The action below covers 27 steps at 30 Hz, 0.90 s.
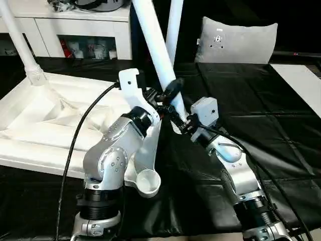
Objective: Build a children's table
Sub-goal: Pick table leg
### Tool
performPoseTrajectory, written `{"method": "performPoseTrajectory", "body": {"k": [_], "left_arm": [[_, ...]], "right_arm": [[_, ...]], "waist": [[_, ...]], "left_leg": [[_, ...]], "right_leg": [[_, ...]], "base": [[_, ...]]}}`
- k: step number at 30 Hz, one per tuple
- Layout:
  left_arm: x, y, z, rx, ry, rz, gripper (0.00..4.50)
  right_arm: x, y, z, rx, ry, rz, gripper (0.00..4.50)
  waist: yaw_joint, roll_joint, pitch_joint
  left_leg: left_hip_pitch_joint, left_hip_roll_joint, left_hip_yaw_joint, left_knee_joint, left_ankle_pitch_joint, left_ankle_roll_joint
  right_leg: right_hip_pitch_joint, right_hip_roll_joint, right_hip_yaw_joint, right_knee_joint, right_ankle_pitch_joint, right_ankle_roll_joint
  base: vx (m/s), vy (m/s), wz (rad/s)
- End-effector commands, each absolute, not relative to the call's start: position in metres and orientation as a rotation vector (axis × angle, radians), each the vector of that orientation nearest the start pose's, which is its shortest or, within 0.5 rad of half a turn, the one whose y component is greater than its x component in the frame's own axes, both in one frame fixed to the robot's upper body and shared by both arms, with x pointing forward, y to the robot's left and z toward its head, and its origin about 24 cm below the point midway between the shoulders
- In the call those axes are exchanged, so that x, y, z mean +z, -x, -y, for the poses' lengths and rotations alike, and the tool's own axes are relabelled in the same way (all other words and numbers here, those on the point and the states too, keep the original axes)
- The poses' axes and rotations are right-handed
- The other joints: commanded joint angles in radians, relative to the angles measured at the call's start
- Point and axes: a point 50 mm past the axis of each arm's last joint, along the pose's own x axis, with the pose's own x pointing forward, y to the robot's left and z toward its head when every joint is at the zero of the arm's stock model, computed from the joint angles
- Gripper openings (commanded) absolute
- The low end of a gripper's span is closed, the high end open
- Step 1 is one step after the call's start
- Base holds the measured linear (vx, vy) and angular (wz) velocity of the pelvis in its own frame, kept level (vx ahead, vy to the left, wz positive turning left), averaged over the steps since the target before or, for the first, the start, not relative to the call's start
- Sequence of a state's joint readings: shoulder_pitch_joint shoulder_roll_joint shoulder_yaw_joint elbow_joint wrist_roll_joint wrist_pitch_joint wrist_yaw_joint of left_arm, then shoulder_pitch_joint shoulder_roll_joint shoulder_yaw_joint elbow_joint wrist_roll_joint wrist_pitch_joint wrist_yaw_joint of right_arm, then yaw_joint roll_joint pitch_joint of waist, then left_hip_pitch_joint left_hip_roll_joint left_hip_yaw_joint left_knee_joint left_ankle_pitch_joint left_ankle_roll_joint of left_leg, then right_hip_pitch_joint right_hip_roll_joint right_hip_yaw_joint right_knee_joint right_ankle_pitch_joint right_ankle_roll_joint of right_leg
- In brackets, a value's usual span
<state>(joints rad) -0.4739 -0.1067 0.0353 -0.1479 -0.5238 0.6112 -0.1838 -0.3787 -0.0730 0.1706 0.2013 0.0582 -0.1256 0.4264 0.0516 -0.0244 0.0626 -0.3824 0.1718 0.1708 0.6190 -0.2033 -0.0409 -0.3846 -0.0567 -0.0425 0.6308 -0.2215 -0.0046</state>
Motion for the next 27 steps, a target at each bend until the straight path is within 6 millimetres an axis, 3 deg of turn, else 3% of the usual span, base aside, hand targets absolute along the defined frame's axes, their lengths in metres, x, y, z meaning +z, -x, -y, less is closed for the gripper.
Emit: {"method": "performPoseTrajectory", "body": {"k": [1, 14, 17, 24, 27], "left_arm": [[0.165, -0.299, -0.046, -0.726, 0.539, 0.023, 2.04], [0.166, -0.303, -0.05, -0.689, 0.546, 0.032, 1.98], [0.167, -0.308, -0.057, -0.656, 0.501, 0.044, 1.97], [0.171, -0.319, -0.079, -0.61, 0.402, 0.061, 1.92], [0.172, -0.322, -0.085, -0.616, 0.378, 0.056, 1.91]], "right_arm": [[0.104, -0.303, 0.067, 0.735, 0.146, 0.261, 1.88], [0.103, -0.304, 0.068, 0.734, 0.164, 0.247, 1.88], [0.103, -0.303, 0.067, 0.764, 0.117, 0.228, 2.58], [0.098, -0.297, 0.072, 0.845, 0.12, 0.162, 3.03], [0.098, -0.292, 0.078, 0.88, 0.109, 0.142, 3.43]], "waist": [[-0.002, 0.004, -0.07], [-0.003, 0.001, -0.069], [-0.005, 0.005, -0.069], [-0.006, 0.009, -0.071], [-0.002, 0.008, -0.071]], "left_leg": [[0.015, 0.056, -0.017, -0.071, -0.067, 0.037], [0.015, 0.056, -0.016, -0.071, -0.072, 0.038], [0.016, 0.056, -0.017, -0.071, -0.072, 0.043], [0.017, 0.056, -0.019, -0.071, -0.059, 0.044], [0.018, 0.056, -0.019, -0.071, -0.053, 0.046]], "right_leg": [[0.052, -0.077, 0.049, -0.06, 0.07, -0.223], [0.052, -0.077, 0.05, -0.062, 0.05, -0.222], [0.051, -0.076, 0.049, -0.062, 0.054, -0.221], [0.054, -0.076, 0.048, -0.058, 0.081, -0.236], [0.055, -0.076, 0.049, -0.057, 0.098, -0.234]], "base": [[0.0, 0.0, 0.0], [0.0, 0.0, 0.0], [0.0, 0.0, 0.0], [0.0, 0.0, 0.0], [0.0, 0.0, 0.0]]}}
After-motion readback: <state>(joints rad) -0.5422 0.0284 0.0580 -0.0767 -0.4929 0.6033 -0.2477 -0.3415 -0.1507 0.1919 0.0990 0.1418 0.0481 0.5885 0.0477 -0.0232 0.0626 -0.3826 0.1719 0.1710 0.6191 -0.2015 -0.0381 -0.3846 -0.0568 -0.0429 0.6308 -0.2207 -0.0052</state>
